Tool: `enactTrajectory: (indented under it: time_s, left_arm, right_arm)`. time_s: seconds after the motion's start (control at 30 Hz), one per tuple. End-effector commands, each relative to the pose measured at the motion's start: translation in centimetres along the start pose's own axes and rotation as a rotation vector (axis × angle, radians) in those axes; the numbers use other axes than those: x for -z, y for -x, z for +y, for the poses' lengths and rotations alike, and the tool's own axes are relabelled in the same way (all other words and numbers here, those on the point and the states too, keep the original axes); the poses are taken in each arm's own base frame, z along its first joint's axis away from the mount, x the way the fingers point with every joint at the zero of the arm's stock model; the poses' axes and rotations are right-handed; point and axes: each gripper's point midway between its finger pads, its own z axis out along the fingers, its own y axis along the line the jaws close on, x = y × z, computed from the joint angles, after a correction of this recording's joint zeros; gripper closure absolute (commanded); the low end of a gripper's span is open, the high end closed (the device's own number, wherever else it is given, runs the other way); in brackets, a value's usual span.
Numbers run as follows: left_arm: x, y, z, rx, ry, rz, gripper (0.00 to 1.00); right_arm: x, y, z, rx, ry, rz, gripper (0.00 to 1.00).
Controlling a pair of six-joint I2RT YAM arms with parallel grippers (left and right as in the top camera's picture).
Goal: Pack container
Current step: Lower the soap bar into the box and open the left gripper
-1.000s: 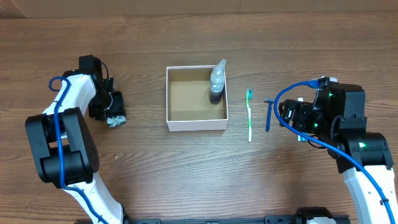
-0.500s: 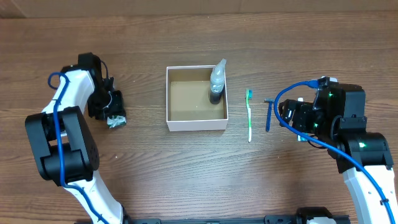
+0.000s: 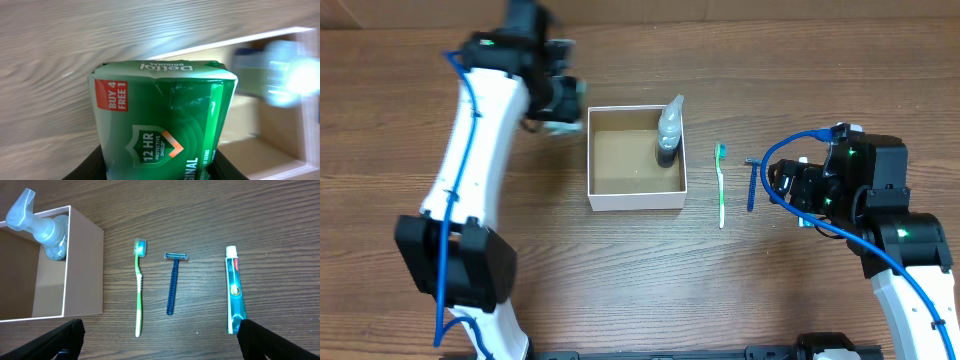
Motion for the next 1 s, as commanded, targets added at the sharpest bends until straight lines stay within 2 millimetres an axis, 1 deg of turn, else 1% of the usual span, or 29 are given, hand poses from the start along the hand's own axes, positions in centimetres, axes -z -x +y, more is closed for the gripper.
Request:
enactTrajectory:
  time_s: [0.0, 0.03, 0.13, 0.23, 0.33, 0.37, 0.4, 0.47, 0.5, 0.53, 0.63, 0.67, 0.7, 0.77, 0.83, 0.87, 0.9, 0.97]
  left_arm:
    - [-0.7, -0.3, -5.2, -0.034, -0.053, 0.003, 0.96]
    - [-1.5, -0.5, -6.0, -0.041, -0.056, 0.016, 0.96]
    - [-4.0, -0.9, -7.3, -0.039, -0.054, 0.058, 0.96]
    - [-6.8, -1.9, -7.7, -0.026, -0.043, 0.125, 0.96]
    - [-8.9, -2.7, -7.4, -0.022, -0.031, 0.182, 0.93]
    - [-9.3, -2.9, -7.3, -0.021, -0.028, 0.193, 0.84]
    - [-9.8, -3.0, -7.1, -0.019, -0.025, 0.203, 0.73]
    - [-9.9, -2.8, -6.9, -0.018, -0.022, 0.197, 0.61]
    - [-9.8, -2.5, -6.6, -0.015, -0.017, 0.186, 0.52]
    - [-9.5, -2.2, -6.6, -0.016, -0.014, 0.172, 0.42]
    - [-8.4, -1.0, -6.5, -0.046, -0.02, 0.133, 0.4]
    - [-7.7, -0.6, -6.5, -0.052, -0.023, 0.12, 0.36]
    - [-6.9, -0.3, -6.6, -0.052, -0.024, 0.111, 0.26]
    - [-5.4, 0.0, -6.7, -0.053, -0.02, 0.098, 0.0]
    - [-3.4, 0.0, -5.9, -0.049, 0.03, 0.092, 0.0]
    - [-2.4, -0.1, -5.2, -0.028, 0.072, 0.087, 0.0]
    - [-0.8, -0.2, -4.3, 0.001, 0.13, 0.072, 0.0]
    - [1.3, -0.3, -3.6, 0.012, 0.163, 0.042, 0.0]
  right_arm:
    - [0.9, 1.3, 0.3, 0.006, 0.002, -0.042, 0.0]
    - [0.9, 1.3, 0.3, 0.006, 0.002, -0.042, 0.0]
    - [0.9, 1.3, 0.3, 0.006, 0.002, -0.042, 0.0]
    - [0.9, 1.3, 0.3, 0.006, 0.002, -0.042, 0.0]
    - [0.9, 1.3, 0.3, 0.006, 0.002, -0.042, 0.0]
    - [0.9, 1.3, 0.3, 0.006, 0.001, -0.041, 0.0]
    - [0.9, 1.3, 0.3, 0.006, 0.002, -0.042, 0.0]
    - [0.9, 1.3, 0.3, 0.006, 0.002, -0.042, 0.0]
    - [0.9, 1.3, 0.3, 0.006, 0.001, -0.041, 0.0]
    - [0.9, 1.3, 0.3, 0.006, 0.002, -0.042, 0.0]
    - [0.9, 1.3, 0.3, 0.006, 0.001, -0.041, 0.0]
    - [0.9, 1.3, 0.3, 0.006, 0.001, -0.041, 0.0]
    - [0.9, 1.3, 0.3, 0.006, 0.001, -0.041, 0.0]
    - [0.9, 1.3, 0.3, 0.006, 0.001, -0.041, 0.0]
    - [0.9, 1.3, 0.3, 0.006, 0.001, -0.041, 0.0]
    - [0.9, 1.3, 0.3, 0.006, 0.001, -0.041, 0.0]
    - [0.9, 1.2, 0.3, 0.006, 0.001, -0.041, 0.0]
    - [0.9, 1.2, 0.3, 0.007, 0.001, -0.04, 0.0]
